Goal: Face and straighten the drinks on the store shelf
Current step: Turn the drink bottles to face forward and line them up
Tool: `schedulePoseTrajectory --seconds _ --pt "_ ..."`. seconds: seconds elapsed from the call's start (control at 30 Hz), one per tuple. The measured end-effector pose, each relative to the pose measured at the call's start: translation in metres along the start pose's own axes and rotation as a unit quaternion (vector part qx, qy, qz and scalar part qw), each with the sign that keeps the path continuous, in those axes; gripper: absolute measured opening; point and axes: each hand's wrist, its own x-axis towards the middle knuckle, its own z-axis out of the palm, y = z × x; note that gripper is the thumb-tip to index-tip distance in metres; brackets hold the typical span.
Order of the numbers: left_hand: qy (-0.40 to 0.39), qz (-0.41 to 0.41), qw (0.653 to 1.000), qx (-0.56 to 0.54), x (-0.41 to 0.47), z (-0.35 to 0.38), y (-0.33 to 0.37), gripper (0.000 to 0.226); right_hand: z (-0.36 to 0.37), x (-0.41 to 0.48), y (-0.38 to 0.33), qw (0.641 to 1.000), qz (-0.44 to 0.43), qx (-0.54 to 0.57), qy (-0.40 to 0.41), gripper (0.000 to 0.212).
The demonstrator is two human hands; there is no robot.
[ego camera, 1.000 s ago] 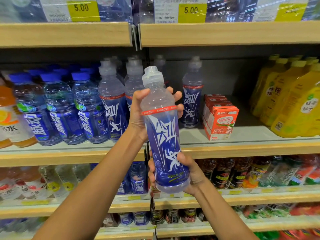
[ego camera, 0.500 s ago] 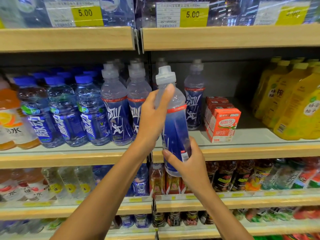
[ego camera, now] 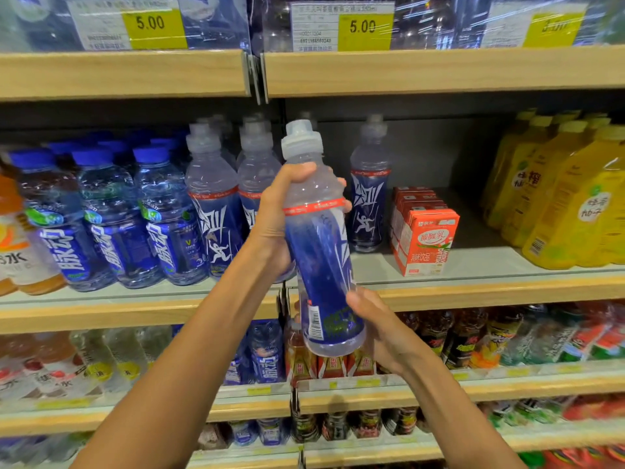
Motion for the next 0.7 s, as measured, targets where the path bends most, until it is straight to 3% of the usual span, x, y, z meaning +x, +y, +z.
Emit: schedulePoseTrajectory --seconds 0.1,0.27,0.37,0.43,0.5,0.6,0.7 --pt "-0.063 -0.028 0.997 -0.047 0.001 -0.002 0.0 0.033 0.002 -0.001 -0.001 0.999 -0.014 0.01 -0.046 0.072" --pt "-0.084 -0.029 0.995 -0.036 0.001 -0.007 -0.003 0.049 0.007 0.001 0.004 0.997 -0.057 -0.043 0.005 0.051" --pt "0.0 0.013 0.995 0.103 -0.001 -0.007 -0.003 0.048 0.008 0.002 0.005 0.99 -0.092 -0.086 0.062 0.047" --pt "0.071 0.084 0.971 0.213 -0.004 -0.008 -0.004 0.051 0.009 0.003 0.005 0.979 -0.121 -0.117 0.113 0.047" --pt "0.11 0.166 0.938 0.284 -0.009 -0.005 -0.006 0.038 0.013 0.004 0.005 0.962 -0.146 -0.156 0.168 0.048" --pt "0.123 0.218 0.915 0.317 -0.015 0.008 -0.011 0.026 0.019 0.007 0.009 0.938 -0.159 -0.198 0.235 0.058" --pt "0.141 0.213 0.921 0.293 -0.015 0.023 -0.016 0.019 0.026 0.008 0.016 0.911 -0.172 -0.242 0.287 0.061"
